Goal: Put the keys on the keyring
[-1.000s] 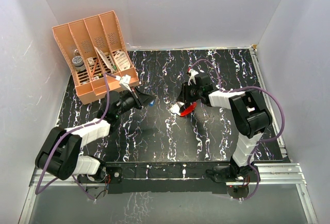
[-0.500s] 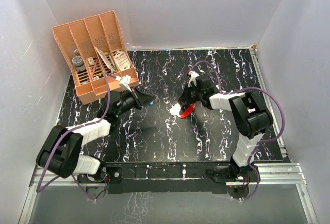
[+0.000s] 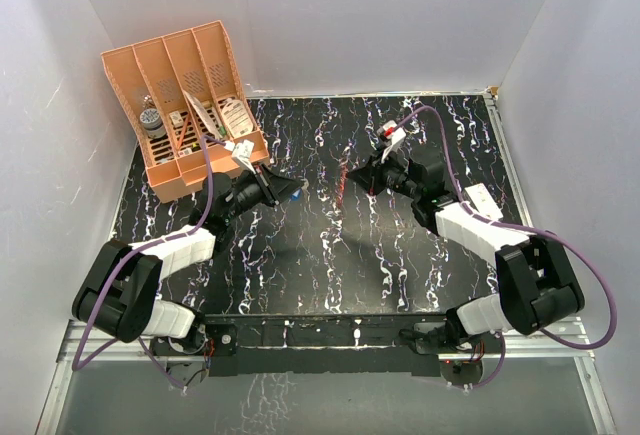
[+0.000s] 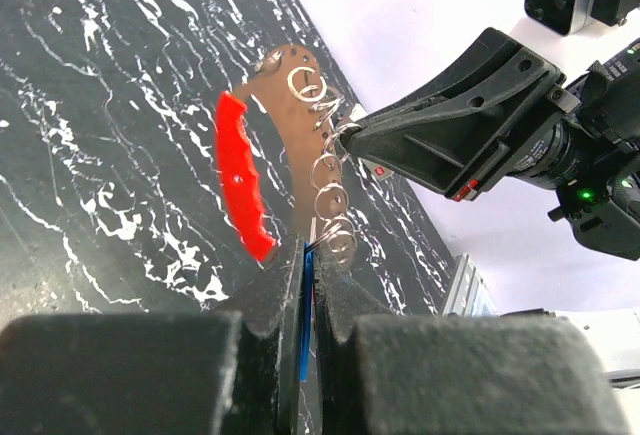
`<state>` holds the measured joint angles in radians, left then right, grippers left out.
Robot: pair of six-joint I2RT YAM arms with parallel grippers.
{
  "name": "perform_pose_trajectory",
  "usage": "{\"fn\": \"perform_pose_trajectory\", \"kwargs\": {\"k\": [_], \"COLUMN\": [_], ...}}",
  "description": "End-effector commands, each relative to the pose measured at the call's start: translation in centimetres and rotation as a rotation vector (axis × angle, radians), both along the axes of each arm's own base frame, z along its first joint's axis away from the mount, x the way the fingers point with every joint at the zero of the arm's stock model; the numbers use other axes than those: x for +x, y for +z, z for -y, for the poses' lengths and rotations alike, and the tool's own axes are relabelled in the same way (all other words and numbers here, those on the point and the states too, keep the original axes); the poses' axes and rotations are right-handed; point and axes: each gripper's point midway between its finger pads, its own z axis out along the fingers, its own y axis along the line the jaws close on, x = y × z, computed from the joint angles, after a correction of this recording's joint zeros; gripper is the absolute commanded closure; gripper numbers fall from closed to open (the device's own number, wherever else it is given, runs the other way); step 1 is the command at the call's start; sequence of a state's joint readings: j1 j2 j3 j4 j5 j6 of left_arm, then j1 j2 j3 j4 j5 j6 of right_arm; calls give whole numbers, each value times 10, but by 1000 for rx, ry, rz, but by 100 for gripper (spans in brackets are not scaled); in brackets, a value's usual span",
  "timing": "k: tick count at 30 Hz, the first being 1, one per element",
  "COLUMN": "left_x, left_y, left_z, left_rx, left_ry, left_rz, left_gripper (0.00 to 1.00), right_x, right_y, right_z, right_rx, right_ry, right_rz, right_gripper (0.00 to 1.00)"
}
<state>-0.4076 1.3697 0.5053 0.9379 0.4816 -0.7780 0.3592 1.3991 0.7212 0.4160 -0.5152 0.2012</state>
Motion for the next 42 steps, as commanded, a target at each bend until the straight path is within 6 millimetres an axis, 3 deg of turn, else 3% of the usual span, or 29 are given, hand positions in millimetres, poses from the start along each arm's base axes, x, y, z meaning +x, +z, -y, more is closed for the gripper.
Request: {"fn": "perform_pose_trajectory", "kwargs": {"k": [1,11,18,27,36,42], "left_x": [0,-23,-33,-18,-15,-15], "left_y": [38,58,63,38,38,26], "left_z": [6,13,16,18,28,42], "left_rx": [-45,-30,-26,123,112,135], "left_ry": [-54,-185,-238,-243,-264,-282], "left_rz": [140,310,390,260,170,125], "left_gripper": [100,100,100,100,100,100], "right_x": [-13,-35,-46,-43,-46,-46], "right_y": [34,57,63,64,72,81], "right_z": [-9,-16,-21,-20,-23,-28], "right_rx": [37,54,44,-6,-38,-60], "right_ry": [103,221,304,282,234,211], "right_rz": [143,194,222,229,292,331], "right_gripper": [100,100,100,100,100,100]}}
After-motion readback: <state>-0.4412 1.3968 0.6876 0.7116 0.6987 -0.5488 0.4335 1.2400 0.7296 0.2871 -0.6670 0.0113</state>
